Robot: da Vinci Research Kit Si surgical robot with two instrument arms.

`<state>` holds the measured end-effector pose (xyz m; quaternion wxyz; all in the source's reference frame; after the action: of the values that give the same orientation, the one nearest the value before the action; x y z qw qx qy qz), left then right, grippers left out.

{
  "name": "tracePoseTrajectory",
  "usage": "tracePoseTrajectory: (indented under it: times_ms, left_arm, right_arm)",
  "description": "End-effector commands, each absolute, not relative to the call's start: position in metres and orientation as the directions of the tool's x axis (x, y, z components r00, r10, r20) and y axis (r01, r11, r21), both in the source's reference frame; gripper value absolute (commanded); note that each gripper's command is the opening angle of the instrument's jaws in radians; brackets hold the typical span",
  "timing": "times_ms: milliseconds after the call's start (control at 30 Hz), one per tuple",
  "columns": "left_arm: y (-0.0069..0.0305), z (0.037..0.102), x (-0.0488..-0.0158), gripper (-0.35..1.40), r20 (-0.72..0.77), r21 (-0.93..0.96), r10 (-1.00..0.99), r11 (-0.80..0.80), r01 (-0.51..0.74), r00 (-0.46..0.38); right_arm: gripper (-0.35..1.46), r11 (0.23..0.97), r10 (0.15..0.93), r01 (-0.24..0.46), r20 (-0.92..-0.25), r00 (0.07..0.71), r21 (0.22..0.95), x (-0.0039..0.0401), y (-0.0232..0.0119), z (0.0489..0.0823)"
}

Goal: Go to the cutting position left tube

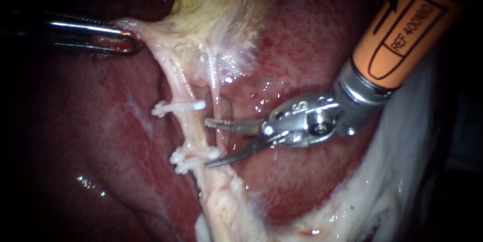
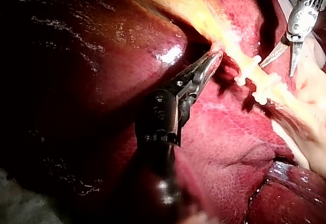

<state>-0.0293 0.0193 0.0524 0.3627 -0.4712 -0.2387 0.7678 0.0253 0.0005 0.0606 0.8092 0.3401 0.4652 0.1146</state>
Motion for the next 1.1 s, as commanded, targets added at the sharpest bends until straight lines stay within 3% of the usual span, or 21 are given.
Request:
tracePoseTrajectory:
  times_ms: [33, 433, 1100]
  left_arm:
    - [0.0193, 0.0524, -0.0294, -0.35, -0.550, -0.709, 0.782, -0.623, -0.331, -0.293]
    - [0.0192, 0.0525, -0.0295, -0.35, -0.550, -0.708, 0.782, -0.623, -0.332, -0.293]
    - [0.0190, 0.0526, -0.0296, -0.35, -0.550, -0.710, 0.781, -0.624, -0.328, -0.295]
  right_arm:
    - [1.43, 0.737, 0.504, 0.133, -0.670, 0.546, 0.662, 0.0254, 0.0004, 0.0612]
    - [1.43, 0.692, 0.544, 0.126, -0.628, 0.557, 0.711, 0.0256, 0.0012, 0.0649]
    - [1.45, 0.616, 0.593, 0.215, -0.626, 0.507, 0.758, 0.0296, 0.0014, 0.0647]
